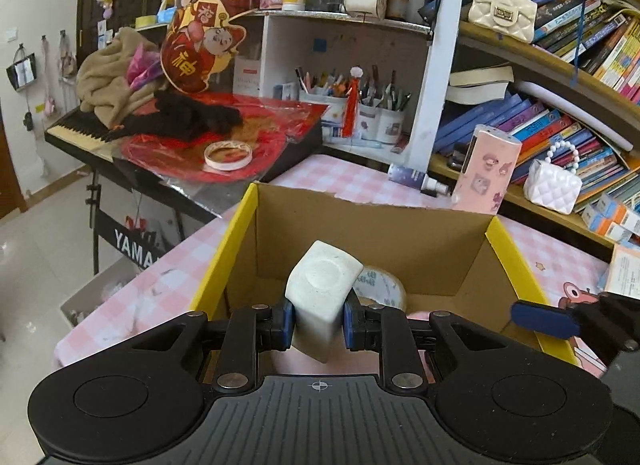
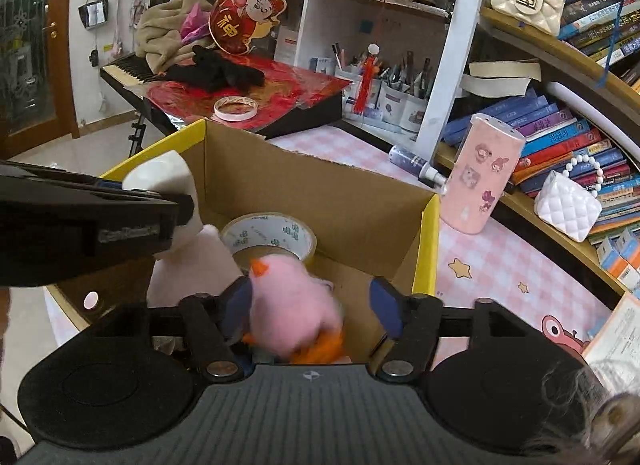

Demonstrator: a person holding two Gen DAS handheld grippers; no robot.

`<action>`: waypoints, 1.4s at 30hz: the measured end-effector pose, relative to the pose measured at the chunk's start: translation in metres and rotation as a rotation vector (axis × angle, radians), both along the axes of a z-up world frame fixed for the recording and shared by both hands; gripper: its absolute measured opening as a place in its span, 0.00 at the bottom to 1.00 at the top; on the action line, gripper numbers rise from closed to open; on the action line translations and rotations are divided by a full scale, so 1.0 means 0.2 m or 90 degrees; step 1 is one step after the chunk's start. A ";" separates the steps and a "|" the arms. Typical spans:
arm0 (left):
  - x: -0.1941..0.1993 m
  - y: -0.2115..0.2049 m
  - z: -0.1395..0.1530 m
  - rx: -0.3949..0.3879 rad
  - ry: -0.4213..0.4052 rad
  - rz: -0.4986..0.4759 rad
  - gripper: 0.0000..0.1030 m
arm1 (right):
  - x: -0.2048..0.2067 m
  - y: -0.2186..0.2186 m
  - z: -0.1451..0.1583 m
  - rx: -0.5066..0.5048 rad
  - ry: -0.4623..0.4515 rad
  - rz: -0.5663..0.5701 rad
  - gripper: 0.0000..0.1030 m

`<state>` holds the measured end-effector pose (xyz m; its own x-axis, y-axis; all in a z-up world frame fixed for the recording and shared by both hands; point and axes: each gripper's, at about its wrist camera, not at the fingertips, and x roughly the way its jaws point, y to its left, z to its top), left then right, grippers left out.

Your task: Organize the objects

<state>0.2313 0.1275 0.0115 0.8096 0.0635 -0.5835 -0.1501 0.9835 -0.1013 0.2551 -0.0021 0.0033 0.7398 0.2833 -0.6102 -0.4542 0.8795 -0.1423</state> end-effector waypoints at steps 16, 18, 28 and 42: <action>-0.18 -0.06 0.16 0.026 -0.090 -0.034 0.80 | -0.29 -0.17 0.14 0.048 -0.035 -0.046 0.66; -0.27 -0.06 0.20 0.041 -0.105 -0.042 0.80 | -0.35 -0.18 0.15 0.053 -0.042 -0.057 0.66; -0.73 -0.12 0.16 0.058 -0.098 -0.060 0.85 | -0.71 -0.26 0.13 0.072 -0.044 -0.150 0.66; -1.02 -0.35 -0.03 0.119 -0.028 -0.167 0.95 | -1.16 -0.49 -0.01 0.063 -0.009 -0.326 0.68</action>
<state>0.0273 0.0572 0.0057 0.8371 -0.0473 -0.5450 0.1110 0.9902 0.0846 0.0227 -0.1009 0.0006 0.8063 -0.0615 -0.5882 0.0395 0.9980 -0.0502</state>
